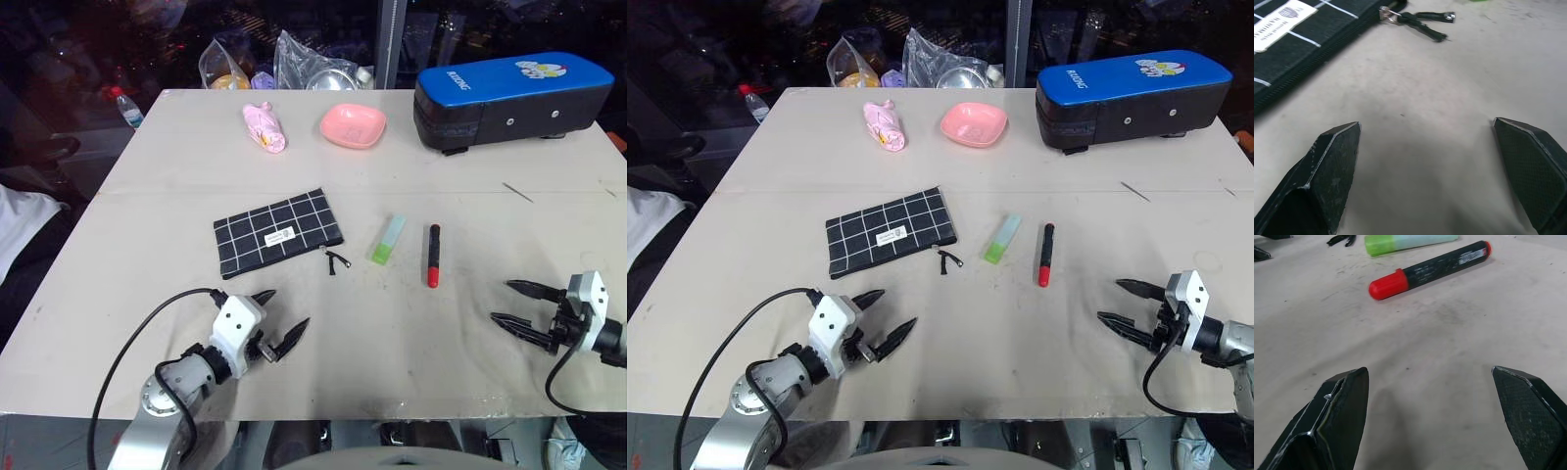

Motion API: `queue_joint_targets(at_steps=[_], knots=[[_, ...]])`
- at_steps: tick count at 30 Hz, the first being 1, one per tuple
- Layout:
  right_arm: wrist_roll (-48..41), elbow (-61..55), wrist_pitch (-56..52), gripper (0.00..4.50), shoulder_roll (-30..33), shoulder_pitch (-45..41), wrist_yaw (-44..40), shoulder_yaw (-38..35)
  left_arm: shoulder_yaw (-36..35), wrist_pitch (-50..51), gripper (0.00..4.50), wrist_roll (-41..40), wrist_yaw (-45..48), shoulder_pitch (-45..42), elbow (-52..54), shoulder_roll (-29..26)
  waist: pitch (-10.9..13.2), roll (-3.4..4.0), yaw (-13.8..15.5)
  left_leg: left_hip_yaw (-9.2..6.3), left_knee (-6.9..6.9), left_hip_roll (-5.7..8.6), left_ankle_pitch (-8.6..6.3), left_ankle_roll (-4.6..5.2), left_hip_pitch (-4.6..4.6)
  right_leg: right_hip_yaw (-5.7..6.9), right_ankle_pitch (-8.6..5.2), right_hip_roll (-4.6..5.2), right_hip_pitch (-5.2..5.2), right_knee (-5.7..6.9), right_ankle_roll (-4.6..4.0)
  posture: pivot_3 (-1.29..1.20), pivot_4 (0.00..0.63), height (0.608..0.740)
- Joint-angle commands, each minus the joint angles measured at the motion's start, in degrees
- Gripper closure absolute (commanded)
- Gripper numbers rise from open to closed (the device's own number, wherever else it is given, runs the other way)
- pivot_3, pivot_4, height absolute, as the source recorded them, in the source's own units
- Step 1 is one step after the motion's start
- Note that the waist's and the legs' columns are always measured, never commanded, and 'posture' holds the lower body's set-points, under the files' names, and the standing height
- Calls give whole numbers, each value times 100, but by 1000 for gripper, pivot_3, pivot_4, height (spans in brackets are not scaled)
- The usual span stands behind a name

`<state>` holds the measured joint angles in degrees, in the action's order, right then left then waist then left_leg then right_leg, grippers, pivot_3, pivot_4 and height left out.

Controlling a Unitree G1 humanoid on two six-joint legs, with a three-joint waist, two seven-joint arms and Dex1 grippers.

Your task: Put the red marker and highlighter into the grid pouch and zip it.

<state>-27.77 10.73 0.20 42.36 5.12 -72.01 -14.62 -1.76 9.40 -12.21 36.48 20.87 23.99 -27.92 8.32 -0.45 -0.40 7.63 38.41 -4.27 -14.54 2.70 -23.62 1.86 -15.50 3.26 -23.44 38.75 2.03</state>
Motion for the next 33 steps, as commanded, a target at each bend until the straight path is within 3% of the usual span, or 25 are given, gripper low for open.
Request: queue_joint_targets(at_steps=[1,9,15,20,33], knots=[[-228,-605,-56,457,-43,107,99,-191,-148,-38,69,-187,149,71,57,-109,0,0,0,0,0,0,0,0,0,0,0,0,0,0,0,0,150,740],[-868,-1886,-686,457,-351,174,403,-103,-1218,-243,69,-729,545,-281,-374,-578,2,-8,4,-14,-2,-4,0,0,-6,8,-2,1,-2,2,-3,0,150,740],[-994,-2155,-882,457,-467,7,487,-16,-1643,-1021,69,-476,897,-728,-1568,-1004,2,-8,26,-14,-2,0,0,0,-8,23,-1,4,-3,-1,-2,0,150,740],[-933,-2112,-848,457,-512,-11,470,15,-1566,-1701,69,-317,1274,-1023,-2427,-1253,2,-11,27,-13,-2,1,0,0,-9,26,-1,3,-3,-2,-2,0,150,740],[-838,-2044,-808,457,-462,-6,422,-39,-734,-2783,69,213,2146,-2776,-4621,-1461,-2,-15,137,-13,1,5,0,0,-9,33,0,5,-2,5,0,0,150,740]])
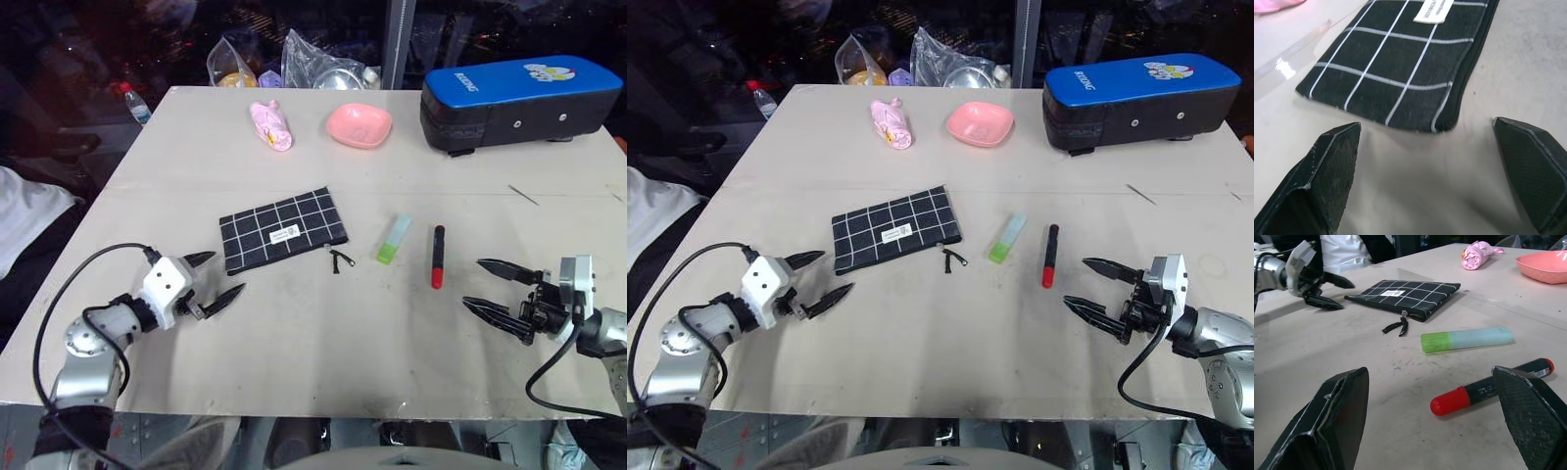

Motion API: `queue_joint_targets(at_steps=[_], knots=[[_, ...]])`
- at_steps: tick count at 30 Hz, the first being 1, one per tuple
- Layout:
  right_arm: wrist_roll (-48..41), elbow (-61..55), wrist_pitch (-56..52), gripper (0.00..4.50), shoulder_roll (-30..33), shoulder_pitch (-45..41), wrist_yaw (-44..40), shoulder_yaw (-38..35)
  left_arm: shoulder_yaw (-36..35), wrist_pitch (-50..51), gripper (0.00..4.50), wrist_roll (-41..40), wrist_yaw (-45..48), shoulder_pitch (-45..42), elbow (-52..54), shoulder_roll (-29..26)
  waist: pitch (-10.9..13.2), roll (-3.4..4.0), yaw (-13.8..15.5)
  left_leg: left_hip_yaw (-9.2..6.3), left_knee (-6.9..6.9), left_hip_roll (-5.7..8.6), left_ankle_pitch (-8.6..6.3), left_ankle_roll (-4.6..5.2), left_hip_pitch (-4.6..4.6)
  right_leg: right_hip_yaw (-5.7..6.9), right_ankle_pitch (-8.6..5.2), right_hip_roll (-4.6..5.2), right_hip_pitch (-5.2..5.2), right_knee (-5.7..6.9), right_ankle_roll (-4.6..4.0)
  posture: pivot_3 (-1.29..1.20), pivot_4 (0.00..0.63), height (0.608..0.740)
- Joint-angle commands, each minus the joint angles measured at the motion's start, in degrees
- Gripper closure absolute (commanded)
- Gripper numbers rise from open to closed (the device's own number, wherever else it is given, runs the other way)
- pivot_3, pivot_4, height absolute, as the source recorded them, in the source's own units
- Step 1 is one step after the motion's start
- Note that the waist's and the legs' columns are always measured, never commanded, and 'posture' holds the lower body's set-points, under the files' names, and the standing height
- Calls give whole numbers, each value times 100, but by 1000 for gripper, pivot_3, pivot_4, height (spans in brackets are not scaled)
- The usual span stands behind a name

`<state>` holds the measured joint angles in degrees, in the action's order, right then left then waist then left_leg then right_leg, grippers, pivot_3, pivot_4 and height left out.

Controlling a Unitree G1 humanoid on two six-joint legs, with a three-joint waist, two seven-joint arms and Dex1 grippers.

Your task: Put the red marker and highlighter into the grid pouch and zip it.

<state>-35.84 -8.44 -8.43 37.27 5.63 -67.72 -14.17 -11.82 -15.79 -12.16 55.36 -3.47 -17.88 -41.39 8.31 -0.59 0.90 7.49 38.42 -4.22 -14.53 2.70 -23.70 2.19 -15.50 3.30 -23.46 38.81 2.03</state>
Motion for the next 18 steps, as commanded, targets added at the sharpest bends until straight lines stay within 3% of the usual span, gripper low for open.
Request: queue_joint_targets(at_steps=[1,10,18], knots=[[-30,-145,47,457,47,-57,3,-85,352,-365,69,255,351,-462,-579,-133,-2,0,8,0,0,1,0,0,0,0,0,0,1,0,0,0,150,740],[-30,-249,18,457,59,-33,62,-100,809,-1290,69,613,901,-1414,-1878,-381,-15,16,1,1,2,5,1,0,2,0,1,-3,2,3,2,0,150,740],[17,-259,38,457,27,-33,111,-51,762,-2342,69,749,823,-1641,-2456,-760,-17,19,-36,-1,2,0,1,-1,4,-1,1,-12,1,6,1,0,150,740]])
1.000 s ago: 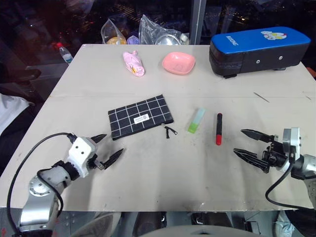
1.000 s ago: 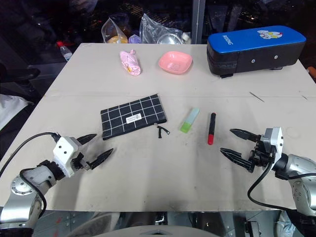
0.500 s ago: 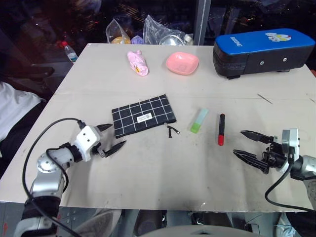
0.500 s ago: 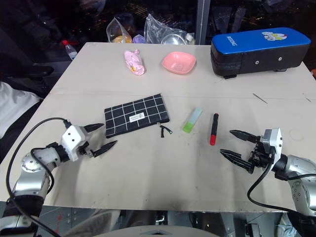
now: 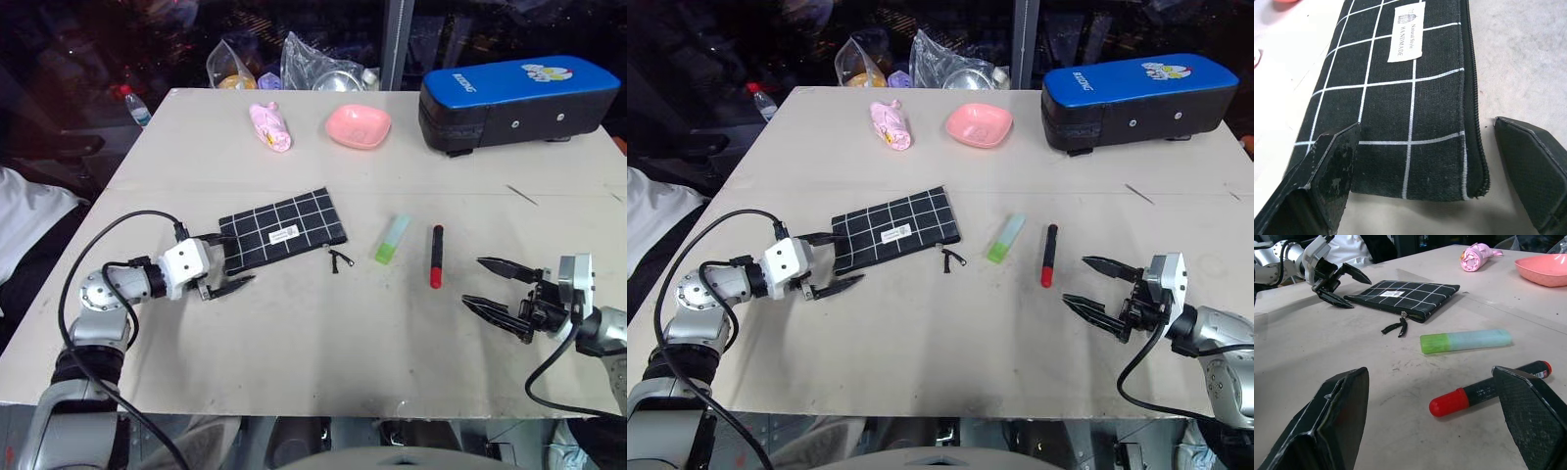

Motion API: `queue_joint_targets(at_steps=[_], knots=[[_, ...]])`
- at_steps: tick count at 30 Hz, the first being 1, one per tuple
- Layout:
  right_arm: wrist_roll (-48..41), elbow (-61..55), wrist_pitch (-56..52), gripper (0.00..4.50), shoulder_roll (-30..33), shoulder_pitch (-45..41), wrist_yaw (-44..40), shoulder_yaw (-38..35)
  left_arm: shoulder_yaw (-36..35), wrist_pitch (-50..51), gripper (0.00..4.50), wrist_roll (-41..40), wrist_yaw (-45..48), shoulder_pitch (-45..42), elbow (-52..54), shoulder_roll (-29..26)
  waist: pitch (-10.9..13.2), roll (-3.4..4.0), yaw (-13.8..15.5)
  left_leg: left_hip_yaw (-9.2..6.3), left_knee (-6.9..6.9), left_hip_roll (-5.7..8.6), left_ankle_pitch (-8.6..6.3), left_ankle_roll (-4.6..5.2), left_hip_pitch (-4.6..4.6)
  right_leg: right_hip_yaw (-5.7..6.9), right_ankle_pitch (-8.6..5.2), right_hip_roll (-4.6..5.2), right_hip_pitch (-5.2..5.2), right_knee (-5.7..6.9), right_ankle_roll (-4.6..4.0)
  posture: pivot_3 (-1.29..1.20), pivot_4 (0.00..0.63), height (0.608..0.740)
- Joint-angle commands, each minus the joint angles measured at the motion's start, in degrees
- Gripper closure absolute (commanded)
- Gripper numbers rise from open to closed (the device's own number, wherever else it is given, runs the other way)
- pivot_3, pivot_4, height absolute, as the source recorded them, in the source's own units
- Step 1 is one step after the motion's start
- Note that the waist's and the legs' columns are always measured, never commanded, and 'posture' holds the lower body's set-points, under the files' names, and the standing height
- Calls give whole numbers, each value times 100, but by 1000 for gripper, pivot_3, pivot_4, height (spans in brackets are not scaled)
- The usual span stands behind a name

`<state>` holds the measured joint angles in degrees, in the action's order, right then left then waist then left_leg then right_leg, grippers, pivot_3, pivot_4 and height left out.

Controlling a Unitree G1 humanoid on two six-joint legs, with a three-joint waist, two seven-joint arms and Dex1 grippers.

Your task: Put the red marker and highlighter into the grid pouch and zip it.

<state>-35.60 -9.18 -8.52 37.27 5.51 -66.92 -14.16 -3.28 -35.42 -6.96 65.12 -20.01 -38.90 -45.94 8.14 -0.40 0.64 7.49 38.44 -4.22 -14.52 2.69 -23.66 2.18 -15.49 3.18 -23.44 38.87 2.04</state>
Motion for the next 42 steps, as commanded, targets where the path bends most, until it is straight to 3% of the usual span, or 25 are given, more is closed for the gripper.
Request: queue_joint_targets(at_steps=[1,10,19,31,37,42], knots=[[2,-184,46,457,18,-39,38,-34,-119,-473,69,221,-190,5,-414,-340,0,0,-28,0,0,-2,0,0,0,-1,0,-3,-1,0,0,0,150,740],[55,-109,54,457,-24,-187,29,54,59,-1767,69,860,-867,-30,-1027,-647,0,-1,-54,2,-3,-4,0,0,-1,-1,0,-5,-3,-2,-1,0,150,740],[35,-224,39,457,-60,-207,115,7,426,-2993,69,2293,-2620,-340,-1666,-1085,-3,4,-57,1,-4,-6,1,-1,4,0,1,-7,-3,5,-4,0,150,740],[-87,-261,41,457,-117,-207,116,23,398,-3534,69,2152,-3513,128,-1758,-1481,-3,3,-150,8,-11,-14,1,-3,2,-2,2,-10,-11,4,-7,0,150,740],[-44,-224,61,457,-184,-247,102,98,357,-3325,69,2756,-4470,235,-2016,-1856,0,-5,-113,12,-10,-11,1,-2,-6,0,2,-5,-14,-2,-6,0,150,740],[-30,-170,82,457,-191,-298,78,122,660,-3324,69,3248,-4850,-101,-2068,-1788,-1,-6,-54,12,-9,-7,0,-2,-7,3,2,-1,-14,-2,-6,0,150,740]])
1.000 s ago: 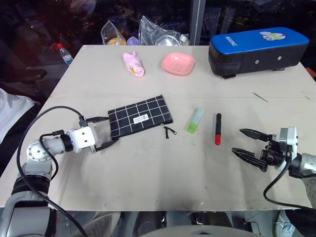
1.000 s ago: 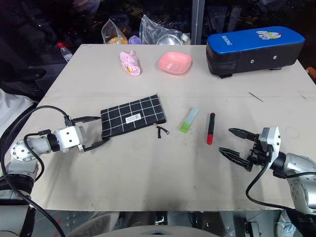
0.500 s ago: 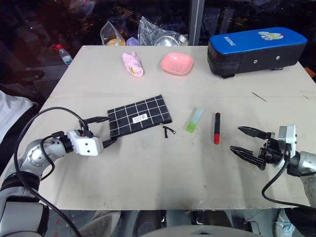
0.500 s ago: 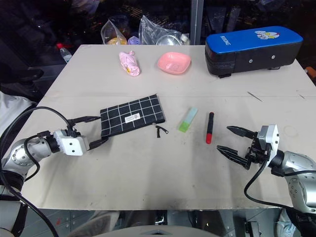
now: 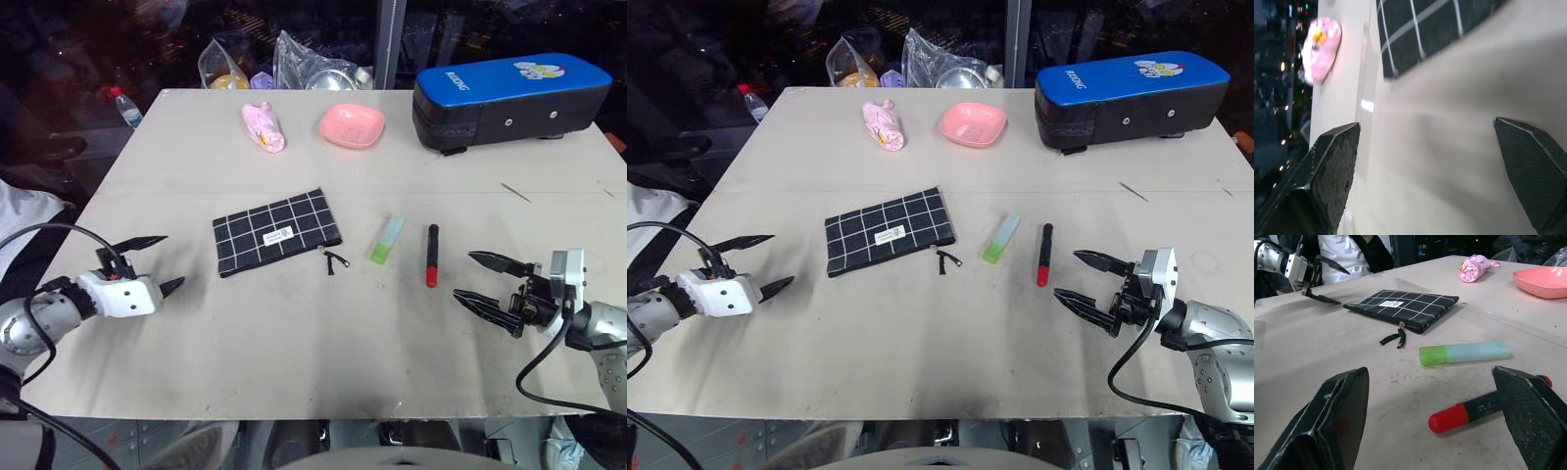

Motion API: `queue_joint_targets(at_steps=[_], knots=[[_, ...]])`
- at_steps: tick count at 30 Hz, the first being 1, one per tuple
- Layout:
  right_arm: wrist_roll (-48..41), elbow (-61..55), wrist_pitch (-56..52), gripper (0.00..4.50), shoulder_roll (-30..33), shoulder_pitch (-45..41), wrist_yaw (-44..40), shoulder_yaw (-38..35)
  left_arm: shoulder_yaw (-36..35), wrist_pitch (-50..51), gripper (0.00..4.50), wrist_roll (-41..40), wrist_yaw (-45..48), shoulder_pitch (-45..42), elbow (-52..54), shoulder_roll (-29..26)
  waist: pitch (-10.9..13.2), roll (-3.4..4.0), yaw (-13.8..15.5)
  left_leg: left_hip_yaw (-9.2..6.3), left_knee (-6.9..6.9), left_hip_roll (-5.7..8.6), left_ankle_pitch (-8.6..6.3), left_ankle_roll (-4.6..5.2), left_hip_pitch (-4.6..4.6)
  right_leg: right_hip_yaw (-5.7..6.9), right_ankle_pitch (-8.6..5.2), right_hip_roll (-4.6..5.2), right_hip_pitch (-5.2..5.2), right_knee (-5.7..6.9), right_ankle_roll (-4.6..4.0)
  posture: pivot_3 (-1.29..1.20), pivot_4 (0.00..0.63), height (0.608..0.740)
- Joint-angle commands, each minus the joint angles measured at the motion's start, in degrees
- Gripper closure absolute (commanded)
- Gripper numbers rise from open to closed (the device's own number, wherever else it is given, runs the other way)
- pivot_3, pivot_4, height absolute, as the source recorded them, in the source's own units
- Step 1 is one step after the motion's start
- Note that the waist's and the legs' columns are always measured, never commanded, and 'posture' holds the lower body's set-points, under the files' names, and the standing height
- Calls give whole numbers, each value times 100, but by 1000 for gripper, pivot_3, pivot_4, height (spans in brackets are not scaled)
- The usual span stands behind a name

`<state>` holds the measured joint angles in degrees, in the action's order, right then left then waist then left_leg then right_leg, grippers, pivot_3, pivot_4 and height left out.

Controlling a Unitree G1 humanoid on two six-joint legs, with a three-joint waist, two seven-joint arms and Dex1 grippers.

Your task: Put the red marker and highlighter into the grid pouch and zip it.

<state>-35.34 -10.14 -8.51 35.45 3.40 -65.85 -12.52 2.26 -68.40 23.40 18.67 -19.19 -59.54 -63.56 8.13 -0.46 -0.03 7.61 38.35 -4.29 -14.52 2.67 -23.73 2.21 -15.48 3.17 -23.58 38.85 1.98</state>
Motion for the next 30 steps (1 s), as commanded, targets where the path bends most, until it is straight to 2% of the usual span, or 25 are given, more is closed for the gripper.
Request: queue_joint_targets(at_steps=[1,8,16,24,30], knots=[[-52,-71,87,457,-11,-93,-28,-40,207,-48,69,316,-234,-285,-14,20,0,0,34,1,1,0,0,0,0,0,0,0,0,0,0,0,150,740],[-69,-169,88,457,20,12,17,-127,893,-242,69,889,-435,-1043,-93,465,-2,-1,116,33,4,6,0,0,-2,0,1,1,1,1,0,0,150,740],[-66,-298,105,457,10,185,154,-198,1311,-188,69,1169,-724,-1828,-338,1009,-2,-1,96,33,7,8,1,-1,-2,0,1,0,2,2,1,0,150,740],[-84,-471,101,457,19,351,282,-298,1746,3,69,2138,-2297,-2295,-180,1273,-2,-2,96,30,7,8,1,-2,-3,0,1,0,3,2,3,0,150,740],[-68,-470,95,457,25,336,303,-290,1976,105,69,2567,-3314,-2508,-66,1467,0,-6,86,30,9,8,1,-2,-5,0,1,0,2,1,3,0,150,740]])
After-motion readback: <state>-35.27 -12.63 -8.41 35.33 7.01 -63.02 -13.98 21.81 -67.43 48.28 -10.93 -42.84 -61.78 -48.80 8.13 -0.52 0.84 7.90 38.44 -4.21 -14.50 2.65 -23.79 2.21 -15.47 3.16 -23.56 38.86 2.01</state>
